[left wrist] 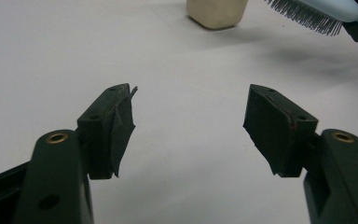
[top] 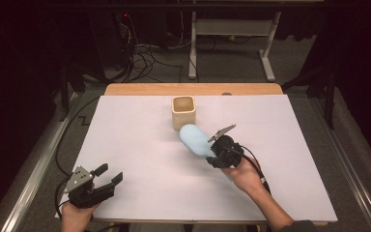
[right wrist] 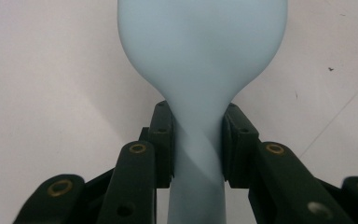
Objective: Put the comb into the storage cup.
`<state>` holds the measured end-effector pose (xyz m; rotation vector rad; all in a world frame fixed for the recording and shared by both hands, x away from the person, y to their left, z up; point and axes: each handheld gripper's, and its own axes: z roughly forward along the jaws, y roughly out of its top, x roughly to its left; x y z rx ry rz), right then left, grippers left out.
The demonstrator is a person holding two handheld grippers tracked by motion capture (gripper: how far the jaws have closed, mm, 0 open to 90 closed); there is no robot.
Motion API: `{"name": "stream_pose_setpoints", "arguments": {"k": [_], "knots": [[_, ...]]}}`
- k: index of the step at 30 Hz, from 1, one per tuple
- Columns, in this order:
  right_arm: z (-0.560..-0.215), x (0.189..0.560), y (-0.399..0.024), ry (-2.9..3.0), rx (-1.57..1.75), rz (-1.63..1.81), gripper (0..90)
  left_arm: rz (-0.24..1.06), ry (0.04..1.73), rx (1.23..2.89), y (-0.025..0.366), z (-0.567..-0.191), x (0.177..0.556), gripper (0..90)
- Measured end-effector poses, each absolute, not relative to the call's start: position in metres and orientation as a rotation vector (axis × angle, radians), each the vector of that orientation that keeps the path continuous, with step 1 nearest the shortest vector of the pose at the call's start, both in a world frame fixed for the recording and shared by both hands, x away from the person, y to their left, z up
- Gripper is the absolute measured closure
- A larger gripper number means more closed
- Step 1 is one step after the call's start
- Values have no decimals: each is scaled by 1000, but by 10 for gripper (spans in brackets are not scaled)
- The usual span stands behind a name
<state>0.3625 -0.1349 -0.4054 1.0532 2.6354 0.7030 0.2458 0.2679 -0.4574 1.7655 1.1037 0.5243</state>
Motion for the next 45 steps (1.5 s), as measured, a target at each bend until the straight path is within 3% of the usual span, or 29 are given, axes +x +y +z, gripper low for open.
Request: {"name": "stream_pose_setpoints", "arguments": {"k": [45], "knots": [[-403, 280, -188, 2540, 1042, 1022, 705, 498, 1059, 1786, 252, -442, 242, 280]]}}
